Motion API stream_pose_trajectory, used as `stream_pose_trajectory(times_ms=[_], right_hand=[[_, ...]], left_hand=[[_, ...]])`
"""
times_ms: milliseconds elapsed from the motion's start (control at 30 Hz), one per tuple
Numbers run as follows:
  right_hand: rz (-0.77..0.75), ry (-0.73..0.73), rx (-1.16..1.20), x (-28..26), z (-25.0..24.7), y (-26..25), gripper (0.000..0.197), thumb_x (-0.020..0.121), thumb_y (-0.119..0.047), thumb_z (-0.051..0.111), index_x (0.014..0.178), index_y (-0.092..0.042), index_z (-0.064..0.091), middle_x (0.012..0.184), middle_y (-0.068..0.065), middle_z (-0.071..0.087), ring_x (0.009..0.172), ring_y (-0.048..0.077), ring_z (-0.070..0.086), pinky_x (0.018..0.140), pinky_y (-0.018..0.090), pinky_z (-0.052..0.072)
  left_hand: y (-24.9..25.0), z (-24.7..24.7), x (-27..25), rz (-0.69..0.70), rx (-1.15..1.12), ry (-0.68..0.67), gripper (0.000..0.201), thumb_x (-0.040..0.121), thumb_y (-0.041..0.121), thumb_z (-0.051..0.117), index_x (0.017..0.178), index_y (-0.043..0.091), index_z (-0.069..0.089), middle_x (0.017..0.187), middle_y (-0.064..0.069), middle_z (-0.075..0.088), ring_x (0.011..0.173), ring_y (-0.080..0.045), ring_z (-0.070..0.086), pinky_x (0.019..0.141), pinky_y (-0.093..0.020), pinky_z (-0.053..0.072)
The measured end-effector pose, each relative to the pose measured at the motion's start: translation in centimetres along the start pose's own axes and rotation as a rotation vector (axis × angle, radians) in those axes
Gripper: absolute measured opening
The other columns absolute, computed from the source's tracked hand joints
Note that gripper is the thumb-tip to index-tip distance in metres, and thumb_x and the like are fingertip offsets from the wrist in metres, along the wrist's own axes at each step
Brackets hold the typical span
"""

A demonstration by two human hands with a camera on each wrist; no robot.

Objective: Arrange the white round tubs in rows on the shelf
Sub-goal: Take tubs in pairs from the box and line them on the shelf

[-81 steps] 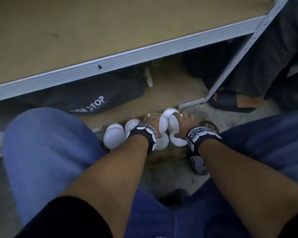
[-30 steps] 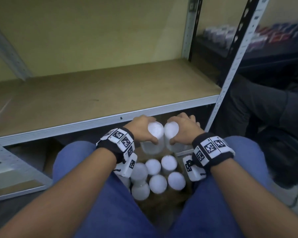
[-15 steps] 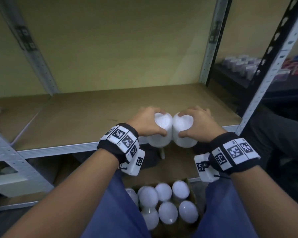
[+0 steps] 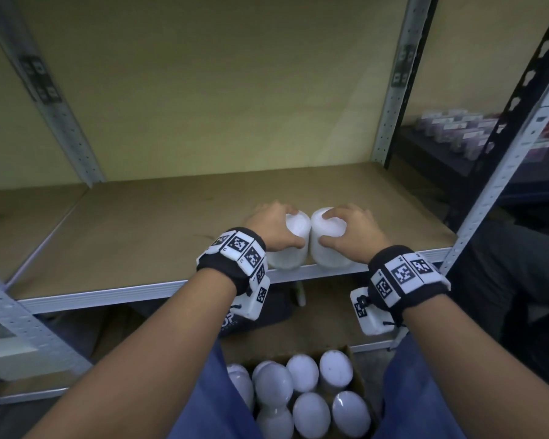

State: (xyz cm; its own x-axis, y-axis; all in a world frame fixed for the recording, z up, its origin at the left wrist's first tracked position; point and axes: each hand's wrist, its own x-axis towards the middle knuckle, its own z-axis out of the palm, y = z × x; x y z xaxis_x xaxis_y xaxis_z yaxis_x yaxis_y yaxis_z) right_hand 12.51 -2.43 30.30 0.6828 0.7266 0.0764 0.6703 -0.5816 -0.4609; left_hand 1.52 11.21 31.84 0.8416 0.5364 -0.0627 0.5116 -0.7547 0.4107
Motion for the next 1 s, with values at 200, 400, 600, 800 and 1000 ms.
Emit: stream_pose_trajectory(times_ms=[200,400,600,800,1000], right_hand=[[-0.051,0.014,-0.117,-0.9,-0.2,0.1,0.047,0.084,-0.040,0.063,0.128,-0.026,0.056,0.138,-0.006,0.046,0.131,0.022,0.031,0.110,0.038,0.029],[-0.105,0.072,-0.254,-2.7,-0.5,-0.7,0.034,0.090,-0.026,0.055,0.121,-0.017,0.064,0.130,0.003,0.055,0.123,0.025,0.044,0.103,0.037,0.041],[-0.116,0.118,-0.249,-2.9,-0.1,-0.7,0.030,0.089,-0.011,0.052,0.114,-0.013,0.068,0.124,0.004,0.060,0.120,0.024,0.049,0.100,0.035,0.044],[-0.108,0.123,-0.241,-1.8,-0.1,-0.7,0.030,0.091,-0.012,0.052,0.117,-0.017,0.067,0.122,0.005,0.063,0.118,0.024,0.053,0.098,0.034,0.045],[-0.094,0.138,-0.244,-0.2,0.2,-0.8,0.025,0.091,-0.012,0.052,0.108,-0.012,0.070,0.115,0.006,0.065,0.112,0.024,0.055,0.093,0.032,0.045]], left_hand=[[0.3,-0.2,-0.7,0.039,0.118,-0.012,0.068,0.072,0.045,0.071,0.134,0.031,0.048,0.139,0.005,0.044,0.130,-0.029,0.037,0.106,-0.047,0.036],[1.9,0.4,-3.3,0.163,0.320,0.104,0.036,0.082,0.019,0.060,0.118,0.016,0.059,0.123,-0.007,0.058,0.115,-0.027,0.052,0.090,-0.038,0.047],[2.3,0.8,-3.7,0.157,0.280,0.192,0.030,0.085,0.006,0.051,0.112,0.012,0.064,0.117,-0.009,0.062,0.108,-0.028,0.058,0.086,-0.036,0.050],[1.6,1.5,-2.5,0.191,0.296,0.280,0.027,0.086,0.006,0.052,0.105,0.017,0.068,0.110,-0.005,0.066,0.101,-0.027,0.062,0.083,-0.037,0.053],[1.4,2.2,-0.4,0.195,0.263,0.350,0.026,0.086,0.005,0.052,0.099,0.017,0.070,0.104,-0.004,0.068,0.096,-0.025,0.063,0.078,-0.034,0.054]])
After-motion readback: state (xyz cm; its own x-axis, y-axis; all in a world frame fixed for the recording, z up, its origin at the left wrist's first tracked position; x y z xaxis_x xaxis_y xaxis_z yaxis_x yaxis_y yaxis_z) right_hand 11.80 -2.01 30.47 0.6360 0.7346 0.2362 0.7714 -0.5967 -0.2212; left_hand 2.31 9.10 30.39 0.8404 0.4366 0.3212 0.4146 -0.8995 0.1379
